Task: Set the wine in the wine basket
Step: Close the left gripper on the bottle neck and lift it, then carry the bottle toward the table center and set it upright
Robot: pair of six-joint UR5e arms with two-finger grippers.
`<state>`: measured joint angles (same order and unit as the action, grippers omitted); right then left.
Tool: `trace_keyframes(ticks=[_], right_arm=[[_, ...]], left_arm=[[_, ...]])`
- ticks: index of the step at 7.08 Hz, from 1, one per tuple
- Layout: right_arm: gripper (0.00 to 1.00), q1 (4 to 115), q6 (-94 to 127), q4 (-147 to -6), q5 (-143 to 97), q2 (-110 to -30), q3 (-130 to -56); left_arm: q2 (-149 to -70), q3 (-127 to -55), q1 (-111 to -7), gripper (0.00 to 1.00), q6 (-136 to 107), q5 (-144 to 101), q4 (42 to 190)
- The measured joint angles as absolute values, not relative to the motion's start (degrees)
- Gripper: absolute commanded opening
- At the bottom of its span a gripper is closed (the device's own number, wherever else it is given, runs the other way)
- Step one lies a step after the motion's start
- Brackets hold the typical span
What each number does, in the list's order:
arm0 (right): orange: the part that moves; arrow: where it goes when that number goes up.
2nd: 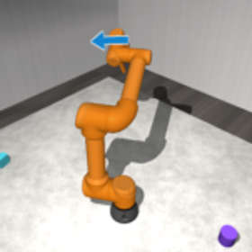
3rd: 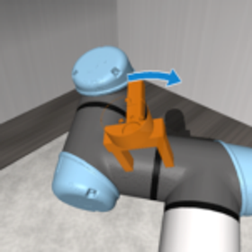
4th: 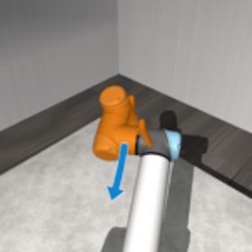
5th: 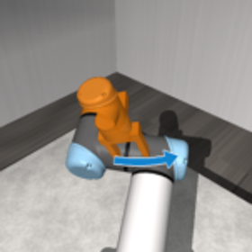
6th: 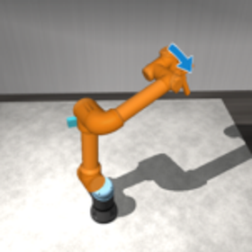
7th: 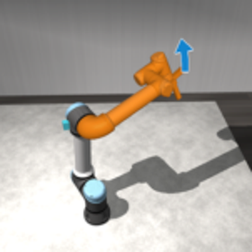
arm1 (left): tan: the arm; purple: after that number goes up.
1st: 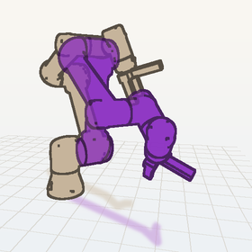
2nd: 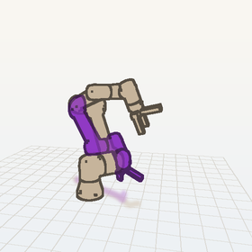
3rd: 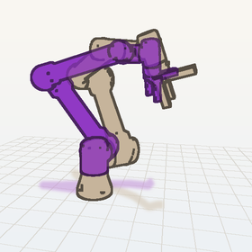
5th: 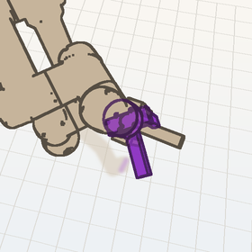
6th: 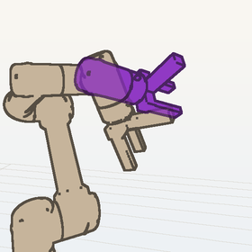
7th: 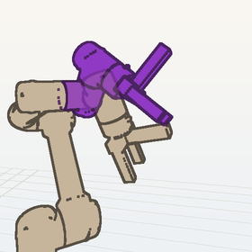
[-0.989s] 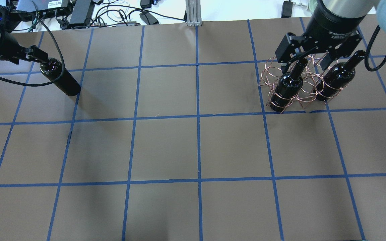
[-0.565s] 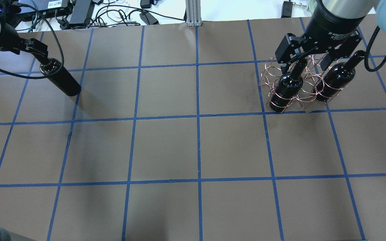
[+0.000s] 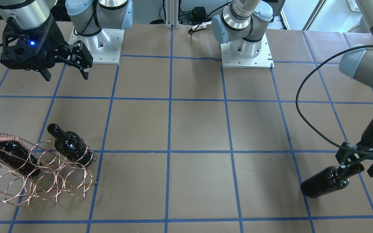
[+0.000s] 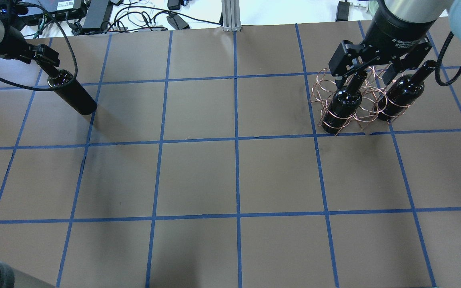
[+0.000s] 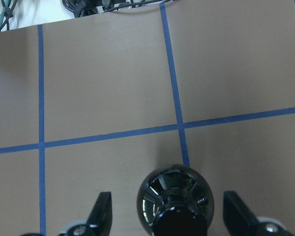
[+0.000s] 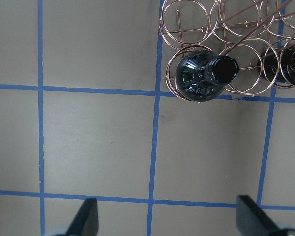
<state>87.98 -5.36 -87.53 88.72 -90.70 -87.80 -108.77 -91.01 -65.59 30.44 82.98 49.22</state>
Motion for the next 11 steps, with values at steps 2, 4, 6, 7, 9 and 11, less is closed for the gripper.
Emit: trace_keyframes(ticks=[2, 4, 6, 7, 9, 11], right_arm=[[1.00, 88.00, -5.37, -87.51, 88.69, -90.73, -87.89], [1.00, 88.05, -5.36, -87.64, 88.63, -90.76, -88.15], [1.00, 88.06, -5.36, -87.76, 88.60, -90.77, -88.23], [1.00, 88.07, -5.30, -87.77, 88.59, -90.78, -88.24], [1.00, 88.07, -5.11, -87.76, 88.59, -90.79, -88.24], [1.00, 88.07, -5.16, -87.80, 88.57, -90.76, -88.24]], left_arm=[[-108.87, -91.10, -65.58, 0.37, 30.42, 82.20, 49.34], [-108.85, -91.10, -65.57, 0.37, 30.33, 82.08, 50.82], [-108.74, -91.15, -65.53, 0.30, 30.19, 81.97, 51.54], [-108.73, -91.15, -65.52, 0.27, 30.16, 81.89, 51.63], [-107.59, -90.88, -66.03, 0.18, 29.46, 81.89, 53.13], [-104.60, -90.17, -70.20, 0.16, 21.02, 82.12, 58.67]])
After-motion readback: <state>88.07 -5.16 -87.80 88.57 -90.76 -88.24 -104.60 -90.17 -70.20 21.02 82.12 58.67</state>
